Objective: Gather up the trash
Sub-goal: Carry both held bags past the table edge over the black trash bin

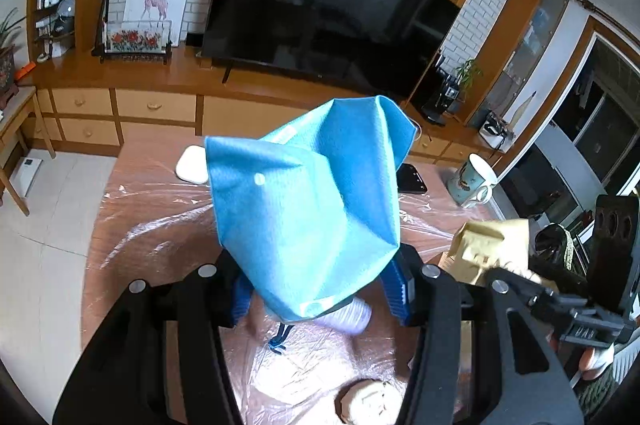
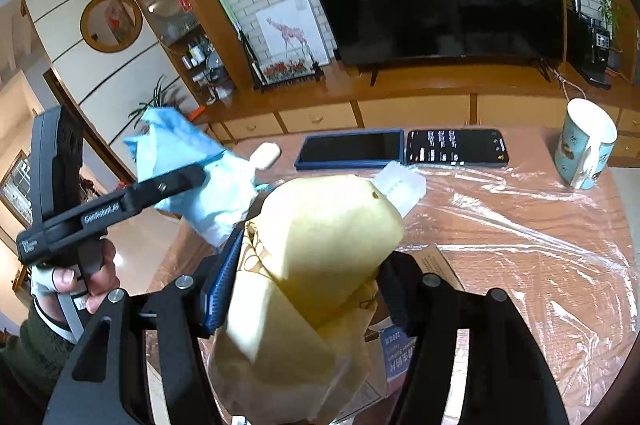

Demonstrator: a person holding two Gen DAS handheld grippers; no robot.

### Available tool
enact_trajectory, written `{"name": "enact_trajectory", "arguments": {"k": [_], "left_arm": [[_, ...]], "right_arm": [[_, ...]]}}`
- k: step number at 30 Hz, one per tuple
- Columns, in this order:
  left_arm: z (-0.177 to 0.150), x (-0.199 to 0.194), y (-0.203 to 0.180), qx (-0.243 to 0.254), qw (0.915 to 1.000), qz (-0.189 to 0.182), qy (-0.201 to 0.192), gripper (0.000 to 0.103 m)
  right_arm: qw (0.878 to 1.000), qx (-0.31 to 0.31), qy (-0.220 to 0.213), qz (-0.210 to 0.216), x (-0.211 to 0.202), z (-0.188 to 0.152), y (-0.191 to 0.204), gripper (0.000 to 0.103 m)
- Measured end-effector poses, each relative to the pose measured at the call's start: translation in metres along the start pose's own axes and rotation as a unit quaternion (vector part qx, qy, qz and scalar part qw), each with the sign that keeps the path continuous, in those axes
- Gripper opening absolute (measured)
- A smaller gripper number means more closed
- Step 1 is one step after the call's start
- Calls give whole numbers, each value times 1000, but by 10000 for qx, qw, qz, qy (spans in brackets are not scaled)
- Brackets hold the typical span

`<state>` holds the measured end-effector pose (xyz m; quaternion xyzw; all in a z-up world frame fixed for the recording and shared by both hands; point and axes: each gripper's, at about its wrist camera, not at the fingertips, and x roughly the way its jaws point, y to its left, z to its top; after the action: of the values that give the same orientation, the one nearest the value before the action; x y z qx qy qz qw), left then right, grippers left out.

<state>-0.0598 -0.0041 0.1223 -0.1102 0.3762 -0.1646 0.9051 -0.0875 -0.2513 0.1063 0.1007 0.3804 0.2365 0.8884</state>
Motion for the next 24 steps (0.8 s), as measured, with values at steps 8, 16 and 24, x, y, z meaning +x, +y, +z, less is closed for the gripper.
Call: {"name": "enact_trajectory", "arguments": {"k": [8, 16, 24], "left_arm": [[-22, -26, -1, 228, 9995, 213, -107, 54], [-61, -31, 1, 148, 9996, 189, 129, 54], [-78, -48, -4, 269, 9995, 161, 53, 54]], "right_arm": [[9996, 33, -276, 16, -28, -6, 6, 61], [9994, 140, -251, -184, -44, -38, 11, 61], [9983, 416, -321, -263, -66, -68, 12, 61]]}}
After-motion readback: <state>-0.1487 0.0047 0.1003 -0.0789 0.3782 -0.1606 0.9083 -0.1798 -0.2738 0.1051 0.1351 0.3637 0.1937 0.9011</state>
